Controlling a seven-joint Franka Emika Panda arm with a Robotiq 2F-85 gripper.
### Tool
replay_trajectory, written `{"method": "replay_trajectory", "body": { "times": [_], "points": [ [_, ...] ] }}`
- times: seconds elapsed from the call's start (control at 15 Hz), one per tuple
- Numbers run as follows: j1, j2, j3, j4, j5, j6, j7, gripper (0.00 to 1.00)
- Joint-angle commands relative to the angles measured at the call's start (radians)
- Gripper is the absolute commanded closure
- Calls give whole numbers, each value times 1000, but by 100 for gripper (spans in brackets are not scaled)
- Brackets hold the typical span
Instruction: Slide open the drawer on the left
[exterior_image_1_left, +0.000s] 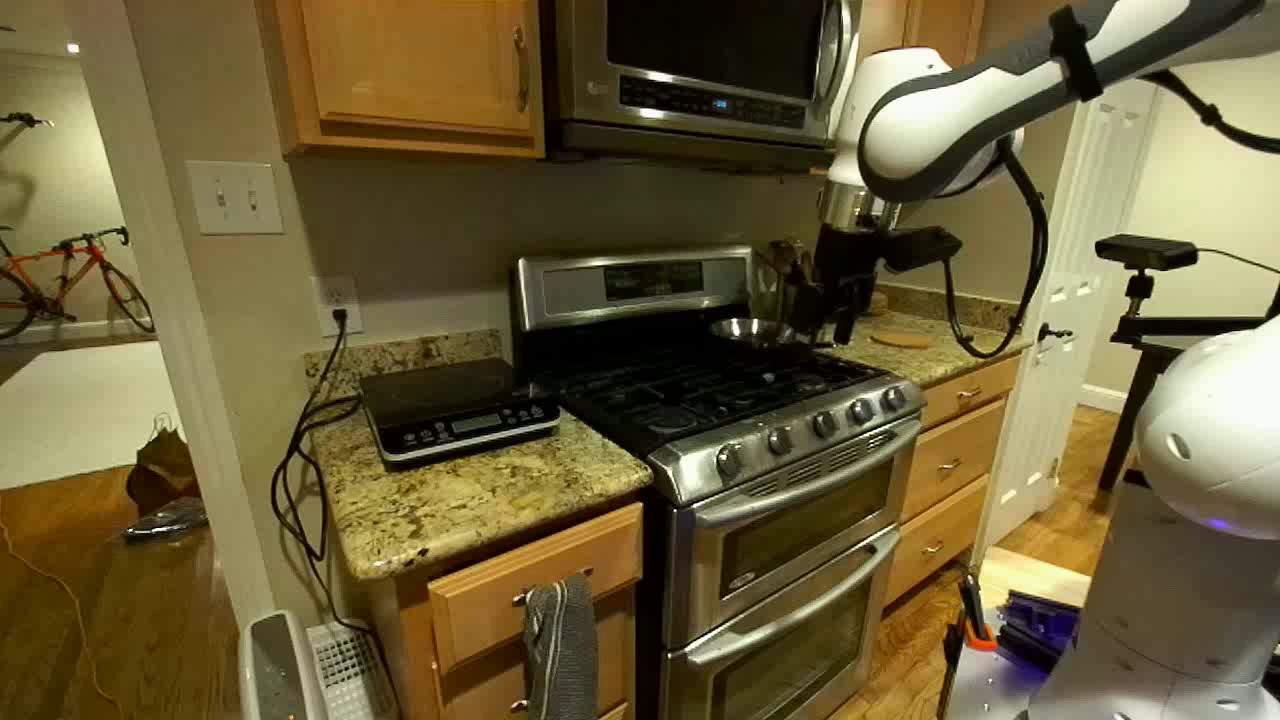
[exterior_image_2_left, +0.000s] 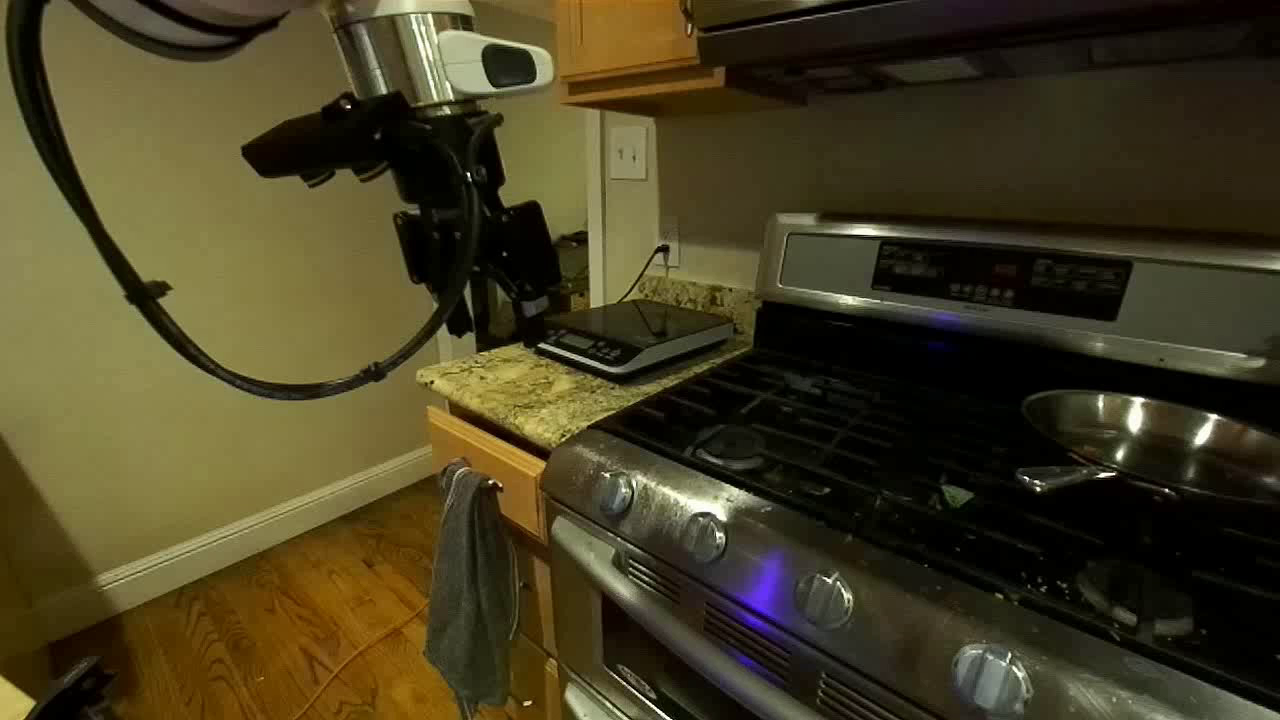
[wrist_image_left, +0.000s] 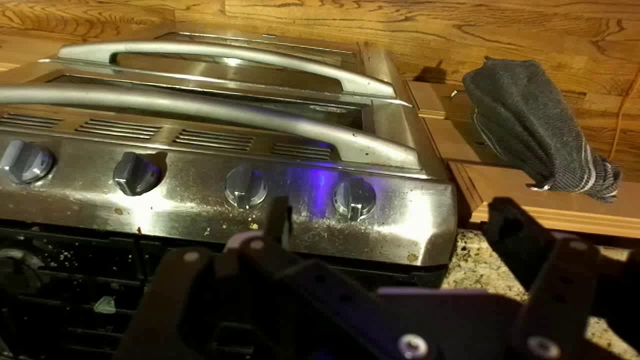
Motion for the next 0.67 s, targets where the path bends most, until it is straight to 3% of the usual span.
{"method": "replay_trajectory", "body": {
  "times": [0.0, 0.6],
  "points": [
    [-3, 0, 3, 2, 3, -3, -2, 0],
    [4, 2, 4, 0, 3, 3, -10, 0]
  ]
}}
